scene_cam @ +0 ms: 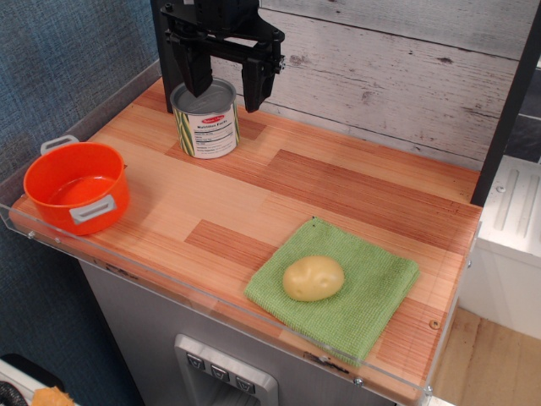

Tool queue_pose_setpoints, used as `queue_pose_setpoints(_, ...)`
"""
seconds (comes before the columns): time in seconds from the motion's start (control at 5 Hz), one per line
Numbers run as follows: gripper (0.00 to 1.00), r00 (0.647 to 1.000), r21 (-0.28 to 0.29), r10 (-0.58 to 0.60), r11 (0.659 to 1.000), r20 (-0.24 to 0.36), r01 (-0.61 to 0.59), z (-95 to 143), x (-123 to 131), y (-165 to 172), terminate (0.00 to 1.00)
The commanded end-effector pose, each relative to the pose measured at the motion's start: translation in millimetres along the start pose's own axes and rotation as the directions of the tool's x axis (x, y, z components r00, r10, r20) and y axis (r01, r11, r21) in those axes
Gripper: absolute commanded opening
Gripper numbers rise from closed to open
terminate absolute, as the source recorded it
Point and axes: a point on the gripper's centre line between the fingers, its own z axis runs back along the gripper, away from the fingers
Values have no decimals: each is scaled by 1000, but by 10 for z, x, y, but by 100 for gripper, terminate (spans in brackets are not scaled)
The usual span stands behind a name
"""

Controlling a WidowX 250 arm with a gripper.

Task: Put the potato in the red pan

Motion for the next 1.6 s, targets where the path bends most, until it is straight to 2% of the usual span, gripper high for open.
queue_pose_setpoints(0.0, 100, 1000, 0, 0, 1000, 0, 0, 0, 0, 0, 0)
queue_pose_setpoints(0.4, 100, 969, -29, -245, 969, 12, 245, 19, -335, -346, 0)
queue_pose_setpoints(0.6, 100, 919, -57, -393, 918, 22, 393, 2, -518, -561, 0)
queue_pose_setpoints(0.8, 100, 869, -95, -492, 864, 48, 495, 5, -687, -776, 0)
queue_pose_setpoints(1.0, 100, 771, -109, -637, 765, 15, 635, -130, -793, -1019, 0)
queue_pose_setpoints(1.4, 100, 679, -111, -733, 677, -22, 727, -407, -873, -1231, 0)
